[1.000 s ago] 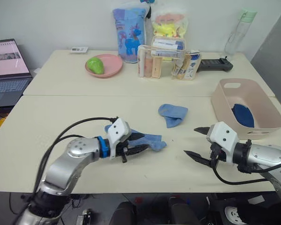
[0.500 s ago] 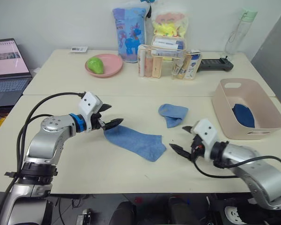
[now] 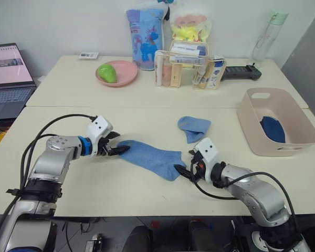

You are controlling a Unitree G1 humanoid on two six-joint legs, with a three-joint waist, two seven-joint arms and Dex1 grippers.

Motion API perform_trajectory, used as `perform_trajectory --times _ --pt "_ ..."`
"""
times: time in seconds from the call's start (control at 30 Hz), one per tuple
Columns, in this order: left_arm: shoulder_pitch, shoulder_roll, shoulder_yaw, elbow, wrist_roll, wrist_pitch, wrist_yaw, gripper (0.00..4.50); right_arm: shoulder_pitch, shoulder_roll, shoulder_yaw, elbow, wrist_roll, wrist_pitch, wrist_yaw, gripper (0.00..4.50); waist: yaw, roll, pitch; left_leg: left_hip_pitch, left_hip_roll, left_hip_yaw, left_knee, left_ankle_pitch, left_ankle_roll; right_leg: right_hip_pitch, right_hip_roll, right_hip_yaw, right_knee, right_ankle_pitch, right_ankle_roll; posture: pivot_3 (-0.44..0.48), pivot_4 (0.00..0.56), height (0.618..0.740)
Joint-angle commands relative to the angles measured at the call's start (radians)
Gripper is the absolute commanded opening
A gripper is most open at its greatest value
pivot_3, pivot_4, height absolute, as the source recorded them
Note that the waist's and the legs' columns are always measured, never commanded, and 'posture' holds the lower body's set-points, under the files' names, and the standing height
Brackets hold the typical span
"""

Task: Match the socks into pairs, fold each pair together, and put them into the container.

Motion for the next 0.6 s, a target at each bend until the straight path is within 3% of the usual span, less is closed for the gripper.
perform_trajectory --times 0.03,0.33,0.37,0.6 --pt "0.02 0.001 -0.048 -0.051 0.007 0.017 -0.066 2.62 -0.022 -0.02 0.05 -0.005 -0.016 -0.019 0.039 3.6 0.0 0.0 -0.002 0.0 0.0 0.0 0.0 0.0 0.0 0.0 0.0 0.0 0.0 0.0 0.0 0.0 0.15 0.703" --pt "0.101 0.021 -0.015 -0.239 -0.071 0.129 -0.118 0.01 -0.026 -0.052 0.057 -0.074 0.006 -0.037 0.11 0.5 -0.001 0.0 -0.002 0.0 0.0 0.0 0.0 -0.001 0.001 0.0 0.0 0.001 0.0 0.0 0.0 0.0 0.15 0.703" --pt "0.105 0.026 -0.009 -0.249 -0.078 0.14 -0.121 0.0 -0.026 -0.056 0.054 -0.079 0.008 -0.036 0.115 0.14 0.0 0.0 -0.002 0.0 0.001 0.0 0.0 -0.001 0.001 0.0 0.0 0.0 0.0 0.0 0.0 0.0 0.15 0.703" --pt "0.222 0.102 0.057 -0.442 -0.211 0.287 -0.166 0.0 0.016 -0.119 -0.043 -0.224 0.131 0.063 0.177 0.06 0.001 0.0 -0.001 0.0 0.001 -0.001 0.0 -0.001 0.002 0.0 0.0 0.001 0.0 0.0 0.0 0.0 0.15 0.703"
